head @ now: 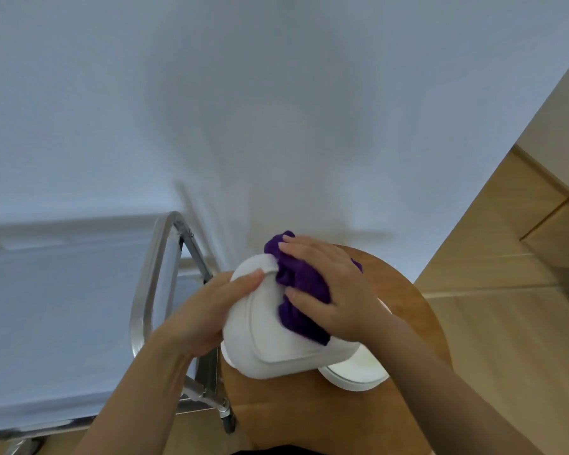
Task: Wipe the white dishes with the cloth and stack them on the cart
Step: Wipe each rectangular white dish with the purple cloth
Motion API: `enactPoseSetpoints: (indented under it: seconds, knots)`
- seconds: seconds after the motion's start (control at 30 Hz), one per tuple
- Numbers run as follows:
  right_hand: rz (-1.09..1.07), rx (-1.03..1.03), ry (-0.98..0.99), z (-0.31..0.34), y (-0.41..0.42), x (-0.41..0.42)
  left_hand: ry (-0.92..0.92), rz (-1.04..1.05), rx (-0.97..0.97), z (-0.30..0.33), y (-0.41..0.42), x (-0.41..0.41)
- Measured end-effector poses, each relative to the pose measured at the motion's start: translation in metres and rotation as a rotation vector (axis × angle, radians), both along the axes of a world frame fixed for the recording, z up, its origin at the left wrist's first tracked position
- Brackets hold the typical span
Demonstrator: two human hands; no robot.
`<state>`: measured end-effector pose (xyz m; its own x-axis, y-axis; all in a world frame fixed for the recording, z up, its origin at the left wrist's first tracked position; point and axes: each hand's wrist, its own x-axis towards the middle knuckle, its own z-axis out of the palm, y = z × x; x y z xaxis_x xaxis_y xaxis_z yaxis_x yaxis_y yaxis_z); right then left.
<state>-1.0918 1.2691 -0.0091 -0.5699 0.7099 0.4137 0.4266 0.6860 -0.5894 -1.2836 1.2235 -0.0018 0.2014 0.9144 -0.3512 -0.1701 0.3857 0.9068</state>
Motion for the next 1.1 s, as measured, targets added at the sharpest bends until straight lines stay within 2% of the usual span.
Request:
enactPoseSetpoints:
  seconds: [0.07, 0.13, 0.17, 0.23, 0.27, 0.33, 0.4, 0.47, 0.6, 0.7, 0.8, 0.83, 0.87, 0.9, 0.97, 1.1]
  knots:
    - [-0.031, -0.087, 0.058, -0.006, 0.015, 0.016, -0.055, 0.03, 0.025, 0.002, -0.004, -0.004]
    - [-0.157, -0.311, 0.06, -0.02, 0.029, 0.038, -0.049, 0.067, 0.067, 0.003, -0.008, -0.01]
    - [-0.256, -0.398, 0.007, -0.03, 0.035, 0.048, -0.041, 0.084, 0.09, 0.003, -0.009, -0.014]
    - [-0.522, -0.422, -0.115, -0.052, 0.043, 0.064, -0.019, 0.12, 0.139, 0.003, -0.009, -0.02]
    - [-0.644, -0.421, -0.087, -0.06, 0.042, 0.07, 0.014, 0.117, 0.167, 0.004, -0.01, -0.022]
    - [-0.737, -0.559, 0.196, -0.063, 0.042, 0.075, 0.175, 0.047, 0.216, 0.008, -0.011, -0.022]
    - [-0.635, -0.894, 0.448, -0.059, 0.04, 0.074, 0.347, -0.105, 0.228, 0.008, -0.013, -0.012]
    - [-0.507, -1.231, 0.519, -0.056, 0.035, 0.073, 0.445, -0.283, 0.262, 0.004, -0.013, 0.001]
    - [-0.437, -1.449, 0.626, -0.076, 0.031, 0.087, 0.579, -0.617, 0.228, -0.01, -0.017, 0.024]
    - [-0.372, -1.6, 0.599, -0.088, 0.025, 0.1, 0.688, -0.769, 0.249, -0.027, -0.02, 0.025]
    - [-0.375, -1.681, 0.585, -0.104, 0.015, 0.112, 1.064, -0.77, 0.306, -0.052, -0.02, 0.028]
    - [-0.386, -1.687, 0.597, -0.108, 0.012, 0.115, 1.17, -0.68, 0.299, -0.063, -0.022, 0.03]
    - [-0.39, -1.684, 0.606, -0.112, 0.008, 0.116, 1.198, -0.539, 0.27, -0.072, -0.025, 0.034]
    - [-0.391, -1.676, 0.612, -0.116, 0.004, 0.117, 1.109, -0.368, 0.236, -0.08, -0.03, 0.038]
    - [-0.39, -1.667, 0.609, -0.126, -0.007, 0.117, 0.721, -0.117, 0.224, -0.097, -0.043, 0.044]
    - [-0.403, -1.609, 0.498, -0.154, -0.033, 0.117, 0.229, -0.016, -0.101, -0.133, -0.071, 0.035]
